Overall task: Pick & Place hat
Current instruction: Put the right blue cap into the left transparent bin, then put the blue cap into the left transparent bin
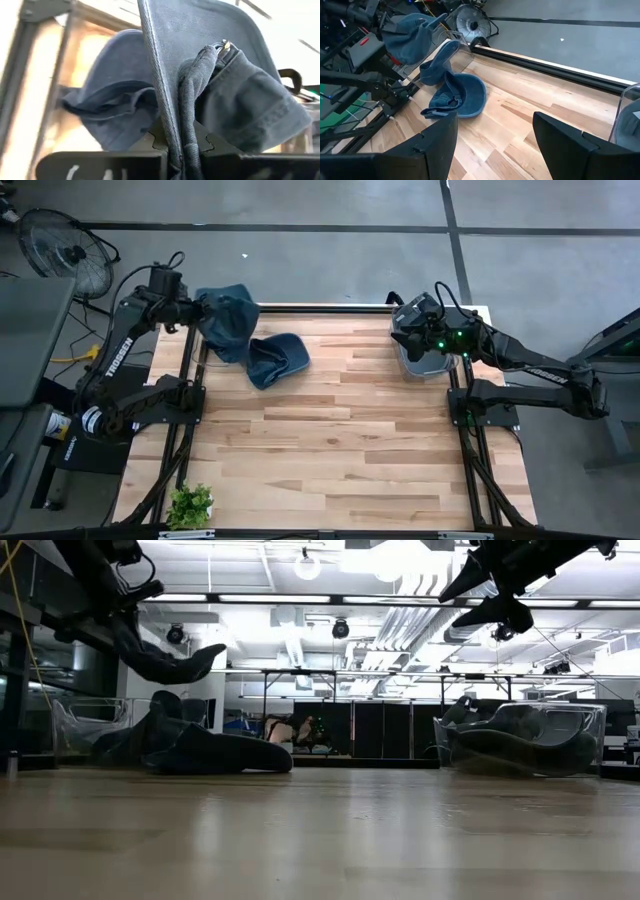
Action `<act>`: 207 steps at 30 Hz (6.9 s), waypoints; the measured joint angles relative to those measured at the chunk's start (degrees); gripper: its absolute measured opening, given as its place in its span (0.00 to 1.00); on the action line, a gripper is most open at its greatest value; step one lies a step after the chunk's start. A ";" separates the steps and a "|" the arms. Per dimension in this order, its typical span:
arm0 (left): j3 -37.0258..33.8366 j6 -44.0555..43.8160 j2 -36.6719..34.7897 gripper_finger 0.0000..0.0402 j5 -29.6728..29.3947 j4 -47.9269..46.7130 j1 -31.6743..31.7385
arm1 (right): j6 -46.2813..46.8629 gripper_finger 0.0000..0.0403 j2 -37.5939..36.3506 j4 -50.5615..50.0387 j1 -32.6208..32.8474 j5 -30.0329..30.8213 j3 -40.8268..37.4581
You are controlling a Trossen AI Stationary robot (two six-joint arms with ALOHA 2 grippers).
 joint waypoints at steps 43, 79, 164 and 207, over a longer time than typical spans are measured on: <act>1.94 -15.41 18.45 0.04 -26.95 -7.45 -16.74 | -1.86 0.62 1.49 0.03 0.07 -9.21 0.00; 3.69 -15.26 20.91 0.71 -32.61 -8.07 -17.28 | -4.04 0.62 1.46 -4.21 0.04 -13.08 0.00; 12.98 -30.39 44.60 0.00 -39.53 -17.86 -22.48 | -6.12 0.62 1.49 -7.40 0.04 -13.28 -0.02; 15.05 5.93 31.09 0.50 -26.67 -1.58 -56.00 | -28.65 0.62 2.56 -3.66 0.07 -15.57 0.00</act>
